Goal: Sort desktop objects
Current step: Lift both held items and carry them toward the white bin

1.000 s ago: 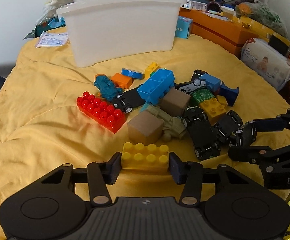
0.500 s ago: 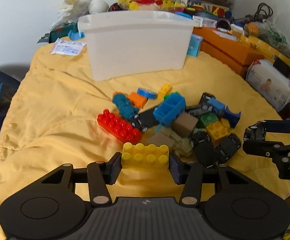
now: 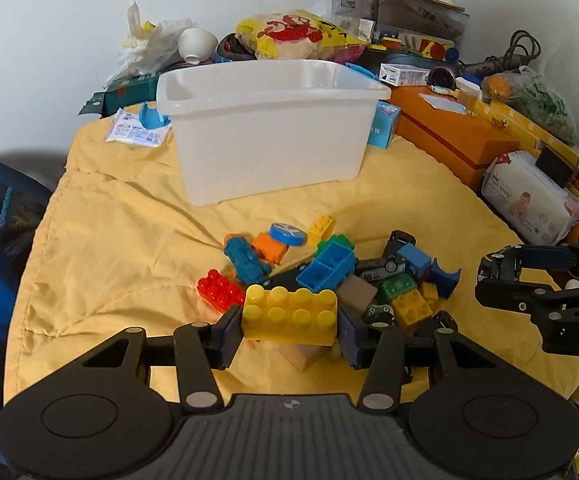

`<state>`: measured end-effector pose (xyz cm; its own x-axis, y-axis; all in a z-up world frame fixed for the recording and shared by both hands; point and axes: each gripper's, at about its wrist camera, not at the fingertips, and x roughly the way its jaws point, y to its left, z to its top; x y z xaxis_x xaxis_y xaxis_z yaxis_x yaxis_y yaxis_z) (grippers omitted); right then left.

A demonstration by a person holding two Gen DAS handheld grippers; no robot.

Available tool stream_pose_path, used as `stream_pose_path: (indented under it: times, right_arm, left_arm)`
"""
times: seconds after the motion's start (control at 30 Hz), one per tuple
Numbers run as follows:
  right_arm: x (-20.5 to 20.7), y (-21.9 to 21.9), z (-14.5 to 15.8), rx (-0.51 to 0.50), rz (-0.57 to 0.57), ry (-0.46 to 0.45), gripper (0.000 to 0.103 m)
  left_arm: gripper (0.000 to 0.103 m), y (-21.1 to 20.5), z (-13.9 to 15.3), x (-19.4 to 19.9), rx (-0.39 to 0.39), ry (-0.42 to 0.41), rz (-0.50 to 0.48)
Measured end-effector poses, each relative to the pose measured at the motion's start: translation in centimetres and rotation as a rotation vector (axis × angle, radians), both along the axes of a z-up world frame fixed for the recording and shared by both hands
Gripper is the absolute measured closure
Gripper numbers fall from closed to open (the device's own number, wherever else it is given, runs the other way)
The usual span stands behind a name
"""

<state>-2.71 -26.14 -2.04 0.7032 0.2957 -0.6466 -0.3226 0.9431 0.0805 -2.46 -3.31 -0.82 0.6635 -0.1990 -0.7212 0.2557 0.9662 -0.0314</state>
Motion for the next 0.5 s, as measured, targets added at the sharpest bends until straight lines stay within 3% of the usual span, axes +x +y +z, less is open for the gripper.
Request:
stream_pose_path:
  times: [0.5]
  right_arm:
    - [1.3,-0.6,1.7,0.026,-0.003,-0.041,0.034]
  left_arm:
    - [0.05,0.6,1.7,0.7,0.0,-0.027,0.069]
